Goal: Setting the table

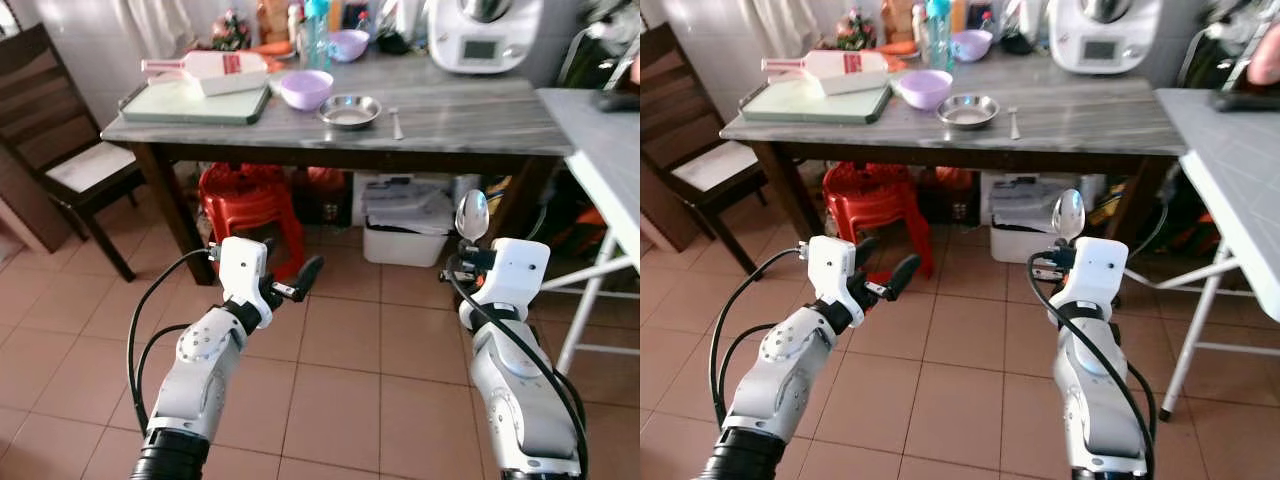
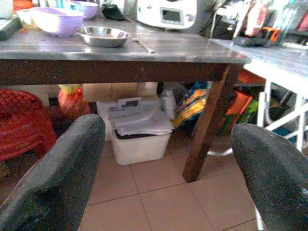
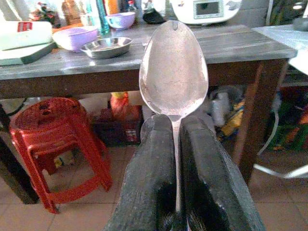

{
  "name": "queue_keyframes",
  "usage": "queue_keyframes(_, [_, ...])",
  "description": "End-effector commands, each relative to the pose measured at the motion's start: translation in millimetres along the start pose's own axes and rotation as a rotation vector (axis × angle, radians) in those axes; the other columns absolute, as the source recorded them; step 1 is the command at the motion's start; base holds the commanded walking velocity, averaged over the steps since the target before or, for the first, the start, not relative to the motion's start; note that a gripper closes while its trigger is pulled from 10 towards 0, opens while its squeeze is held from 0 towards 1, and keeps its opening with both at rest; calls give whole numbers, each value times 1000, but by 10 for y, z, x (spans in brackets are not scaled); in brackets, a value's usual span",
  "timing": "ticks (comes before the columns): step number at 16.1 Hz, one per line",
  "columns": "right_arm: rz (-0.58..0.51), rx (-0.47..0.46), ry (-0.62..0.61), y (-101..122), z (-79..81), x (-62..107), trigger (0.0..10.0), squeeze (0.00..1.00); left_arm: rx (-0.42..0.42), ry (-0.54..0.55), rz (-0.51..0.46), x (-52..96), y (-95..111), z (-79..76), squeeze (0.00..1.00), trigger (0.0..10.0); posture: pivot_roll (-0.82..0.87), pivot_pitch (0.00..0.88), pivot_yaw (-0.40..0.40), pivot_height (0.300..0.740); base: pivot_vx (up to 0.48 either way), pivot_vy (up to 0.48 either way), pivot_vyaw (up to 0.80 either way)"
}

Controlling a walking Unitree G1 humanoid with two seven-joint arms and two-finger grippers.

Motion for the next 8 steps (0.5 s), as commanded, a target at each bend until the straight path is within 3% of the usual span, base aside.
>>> queue_keyframes(1, [-14,4,-2,35,-6,-2,10000,0,-10,-11,-6,-12,39,-12,0,10000,-39,0,40,740,352,0,0])
queue_keyframes(8, [-16,2,-9,29,-8,0,10000,0,9,-49,-10,-23,46,-90,0,10000,-41,0,44,740,356,0,0])
Point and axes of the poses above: a point about 5 cm out from each wrist's last joint towards the gripper, its own x axis pointing back from the gripper into the wrist, its own y axis along the axis of the wrist's last joint, z = x × y, the point moved 3 cm from there along -x, pointing out of the wrist towards the gripper, and after that the axes turned 11 degrees about -x, right-handed, at the moved point
